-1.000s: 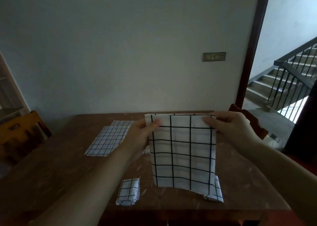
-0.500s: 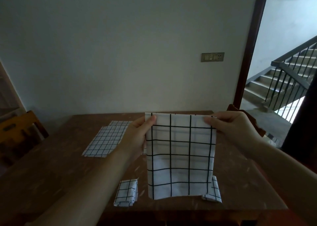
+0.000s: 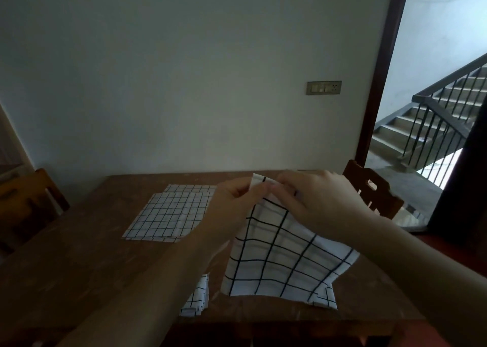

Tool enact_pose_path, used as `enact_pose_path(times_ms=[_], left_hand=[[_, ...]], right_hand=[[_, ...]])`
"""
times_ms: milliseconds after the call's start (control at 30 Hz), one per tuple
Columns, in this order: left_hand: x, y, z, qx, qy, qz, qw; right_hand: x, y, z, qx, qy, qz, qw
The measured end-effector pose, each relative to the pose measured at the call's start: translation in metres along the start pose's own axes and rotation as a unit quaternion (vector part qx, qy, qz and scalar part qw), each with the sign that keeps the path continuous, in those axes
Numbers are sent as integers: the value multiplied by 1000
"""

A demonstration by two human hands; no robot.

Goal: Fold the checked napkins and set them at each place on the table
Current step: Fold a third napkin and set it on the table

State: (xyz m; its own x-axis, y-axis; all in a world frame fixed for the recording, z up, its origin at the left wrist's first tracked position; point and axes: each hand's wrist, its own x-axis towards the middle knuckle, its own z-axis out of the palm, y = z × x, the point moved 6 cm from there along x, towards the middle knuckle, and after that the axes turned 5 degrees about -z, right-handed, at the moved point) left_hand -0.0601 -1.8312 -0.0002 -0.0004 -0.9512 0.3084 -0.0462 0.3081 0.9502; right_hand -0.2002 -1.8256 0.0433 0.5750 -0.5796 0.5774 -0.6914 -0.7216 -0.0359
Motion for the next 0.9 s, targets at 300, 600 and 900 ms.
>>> enact_pose_path(times_ms=[300, 600, 900], left_hand=[[-9, 8, -8, 89, 120, 74, 986], [-41, -66, -49, 238, 24, -35, 970], [-21, 0, -8, 175, -89, 16, 980]], right_hand=[[10, 2, 2, 74, 80, -12, 994], [23, 41, -46, 124, 129, 58, 982], [23, 18, -36, 130, 75, -11, 989]])
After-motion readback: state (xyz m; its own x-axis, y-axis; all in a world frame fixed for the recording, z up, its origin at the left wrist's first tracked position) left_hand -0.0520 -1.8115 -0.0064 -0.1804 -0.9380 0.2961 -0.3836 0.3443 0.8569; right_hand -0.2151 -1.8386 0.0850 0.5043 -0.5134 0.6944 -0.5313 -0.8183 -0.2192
